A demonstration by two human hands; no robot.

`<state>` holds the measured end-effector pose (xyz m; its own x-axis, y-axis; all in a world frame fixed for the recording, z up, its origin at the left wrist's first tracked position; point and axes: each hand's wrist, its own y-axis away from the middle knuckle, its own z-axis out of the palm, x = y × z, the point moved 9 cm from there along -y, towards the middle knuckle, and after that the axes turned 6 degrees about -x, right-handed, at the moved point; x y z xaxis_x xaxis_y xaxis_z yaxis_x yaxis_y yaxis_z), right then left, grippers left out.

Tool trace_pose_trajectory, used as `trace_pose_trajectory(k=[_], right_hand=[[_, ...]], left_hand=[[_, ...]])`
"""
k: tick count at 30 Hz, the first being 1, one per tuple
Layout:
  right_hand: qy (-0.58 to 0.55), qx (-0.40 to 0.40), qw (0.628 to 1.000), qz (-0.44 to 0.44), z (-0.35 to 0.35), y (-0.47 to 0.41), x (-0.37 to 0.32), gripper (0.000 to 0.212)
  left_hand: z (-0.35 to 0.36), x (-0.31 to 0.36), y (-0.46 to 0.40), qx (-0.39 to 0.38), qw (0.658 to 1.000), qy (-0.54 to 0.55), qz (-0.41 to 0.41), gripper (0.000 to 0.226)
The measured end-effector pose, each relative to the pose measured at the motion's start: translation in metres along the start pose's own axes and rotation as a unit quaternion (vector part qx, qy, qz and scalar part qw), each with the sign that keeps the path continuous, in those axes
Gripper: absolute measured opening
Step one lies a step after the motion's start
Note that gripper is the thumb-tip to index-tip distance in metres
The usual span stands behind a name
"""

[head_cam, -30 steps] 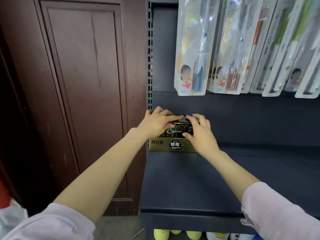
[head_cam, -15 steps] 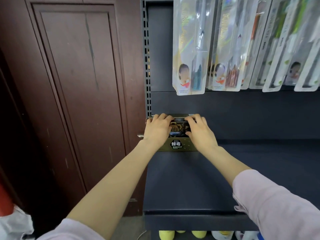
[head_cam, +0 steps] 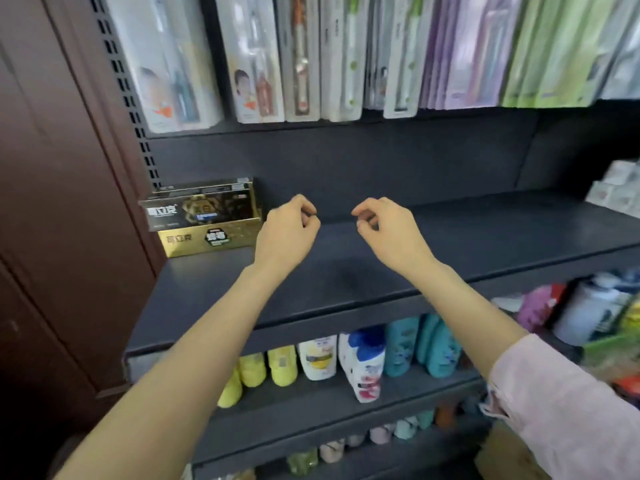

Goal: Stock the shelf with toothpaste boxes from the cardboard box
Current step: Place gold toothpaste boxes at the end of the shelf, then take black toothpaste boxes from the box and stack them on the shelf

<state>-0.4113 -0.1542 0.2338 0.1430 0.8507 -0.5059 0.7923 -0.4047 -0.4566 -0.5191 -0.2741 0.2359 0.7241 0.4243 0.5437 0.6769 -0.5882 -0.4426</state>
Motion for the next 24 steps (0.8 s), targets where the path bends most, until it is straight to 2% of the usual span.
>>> trace_pose_trajectory(k=[2, 6, 10, 18, 22, 24], right_hand=[[0.027, -0.006, 0.999, 0.029, -0.032, 0.032, 0.044, 0.022], [0.081, -0.069, 0.99, 0.09, -0.075, 0.097, 0.142, 0.021], [0.124, -0.131, 0.975, 0.127, -0.104, 0.157, 0.233, 0.02], [0.135, -0.271, 0.928, 0.216, -0.103, 0.265, 0.383, 0.025], [0.129, -0.31, 0.912, 0.237, -0.087, 0.291, 0.429, 0.045], [0.141, -0.338, 0.901, 0.232, -0.077, 0.298, 0.444, 0.048]], left_hand=[[0.04, 0.048, 0.015, -0.027, 0.999, 0.031, 0.014, 0.013], [0.131, 0.143, 0.052, -0.083, 0.994, 0.05, 0.052, 0.01], [0.222, 0.206, 0.09, -0.116, 0.991, 0.06, 0.037, 0.013], [0.393, 0.239, 0.166, -0.298, 0.953, 0.01, -0.059, 0.013], [0.451, 0.236, 0.188, -0.373, 0.924, -0.059, -0.061, 0.028], [0.475, 0.23, 0.197, -0.412, 0.904, -0.105, -0.056, 0.039]])
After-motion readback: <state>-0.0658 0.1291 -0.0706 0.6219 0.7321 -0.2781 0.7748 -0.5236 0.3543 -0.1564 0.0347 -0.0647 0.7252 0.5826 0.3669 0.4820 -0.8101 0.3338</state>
